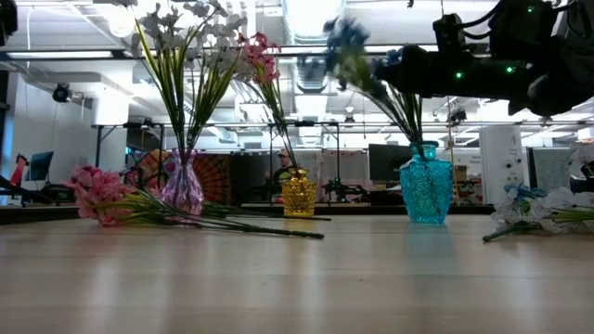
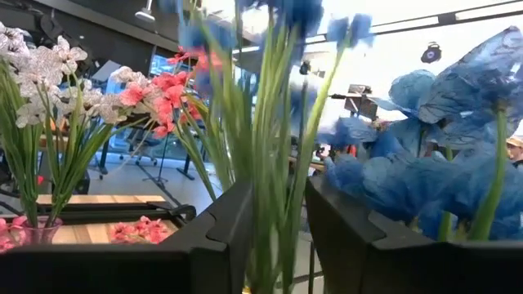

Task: Sort flowers into vase by color
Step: Put the left blue flowers into the blue vase

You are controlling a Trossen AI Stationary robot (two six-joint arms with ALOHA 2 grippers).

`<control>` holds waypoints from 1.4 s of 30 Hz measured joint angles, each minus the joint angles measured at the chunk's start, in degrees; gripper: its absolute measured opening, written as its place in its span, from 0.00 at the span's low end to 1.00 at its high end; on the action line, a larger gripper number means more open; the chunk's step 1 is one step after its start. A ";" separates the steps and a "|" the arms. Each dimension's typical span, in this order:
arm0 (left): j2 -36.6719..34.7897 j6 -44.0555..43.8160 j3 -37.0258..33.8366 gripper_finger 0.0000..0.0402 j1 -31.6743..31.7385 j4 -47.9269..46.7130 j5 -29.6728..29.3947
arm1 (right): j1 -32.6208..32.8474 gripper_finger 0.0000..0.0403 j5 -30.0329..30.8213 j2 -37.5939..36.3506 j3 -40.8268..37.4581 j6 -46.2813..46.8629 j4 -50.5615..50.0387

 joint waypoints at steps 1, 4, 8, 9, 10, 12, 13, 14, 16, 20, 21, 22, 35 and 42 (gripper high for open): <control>0.00 0.00 0.00 0.58 0.00 0.02 -0.01 | 0.00 0.23 0.00 0.00 0.00 -0.02 0.00; 0.02 0.00 0.00 0.58 -0.02 0.00 0.00 | 0.00 0.14 -0.02 0.00 0.00 -0.42 0.00; 0.00 0.00 0.00 0.58 -0.02 0.02 0.02 | 0.33 0.04 -0.77 0.00 0.00 -0.20 -0.15; 0.00 0.00 0.00 0.58 -0.02 0.02 0.01 | 0.69 0.04 -1.25 -0.03 0.00 -0.16 -0.51; 0.00 0.00 0.00 0.58 -0.01 0.02 0.01 | 1.14 0.04 -1.44 -0.04 0.00 -0.35 -0.88; 0.01 0.00 0.00 0.58 -0.02 0.02 0.01 | 1.81 0.05 -1.48 -0.04 0.00 -1.17 -1.42; 0.01 0.00 0.00 0.58 -0.02 0.02 0.02 | 2.05 0.05 -1.47 -0.04 0.00 -1.52 -1.51; 0.00 0.00 0.00 0.58 -0.02 0.02 0.00 | 2.30 0.05 -1.45 -0.04 0.00 -1.96 -1.61; 0.00 0.00 0.00 0.58 0.00 0.02 0.02 | 2.88 0.05 -1.39 -0.04 0.00 -2.98 -1.64; 0.00 0.00 0.00 0.58 -0.01 0.02 0.02 | 4.09 0.04 -1.44 -0.41 0.00 -3.41 -1.93; 0.00 0.00 0.00 0.58 0.00 0.02 0.02 | 4.45 0.04 -1.43 -0.70 0.00 -3.44 -1.96; 0.00 0.00 0.00 0.58 0.00 0.02 0.02 | 4.87 0.04 -1.38 -0.97 0.00 -3.49 -1.92; 7.55 -1.60 1.41 0.58 6.37 10.54 11.38 | 14.01 0.04 2.94 -9.46 0.10 0.50 -8.12; 20.20 -4.60 8.00 0.58 17.17 11.99 27.21 | 18.94 0.04 2.93 -14.54 8.46 9.14 -34.72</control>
